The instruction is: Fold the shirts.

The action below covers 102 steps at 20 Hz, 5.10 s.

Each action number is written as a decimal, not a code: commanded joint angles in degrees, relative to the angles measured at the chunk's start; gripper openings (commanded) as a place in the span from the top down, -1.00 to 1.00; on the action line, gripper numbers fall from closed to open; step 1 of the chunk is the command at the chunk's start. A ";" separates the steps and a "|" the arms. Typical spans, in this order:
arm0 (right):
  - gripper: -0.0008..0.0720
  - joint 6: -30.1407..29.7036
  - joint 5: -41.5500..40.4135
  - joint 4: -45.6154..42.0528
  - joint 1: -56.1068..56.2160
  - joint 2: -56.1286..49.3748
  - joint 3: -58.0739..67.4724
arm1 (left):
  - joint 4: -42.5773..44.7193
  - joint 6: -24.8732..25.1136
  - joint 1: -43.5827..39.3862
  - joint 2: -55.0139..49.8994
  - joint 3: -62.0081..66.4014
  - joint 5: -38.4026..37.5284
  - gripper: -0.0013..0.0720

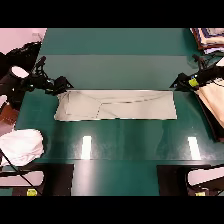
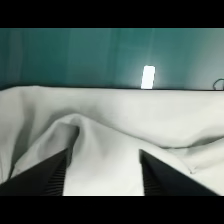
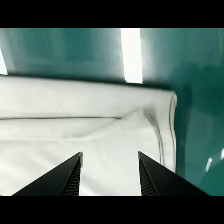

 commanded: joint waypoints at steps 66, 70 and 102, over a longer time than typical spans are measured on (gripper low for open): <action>-0.19 -16.57 -10.08 14.19 50.07 -10.08 24.26 | 7.37 -0.11 2.51 10.64 18.84 -7.74 0.90; -0.19 -12.74 -5.05 6.80 38.14 -2.27 11.17 | 7.37 0.31 2.51 10.64 18.80 -10.14 0.90; 0.93 -10.69 -8.35 25.22 27.21 -15.45 13.60 | 9.11 0.24 -5.01 10.64 18.80 -13.90 0.90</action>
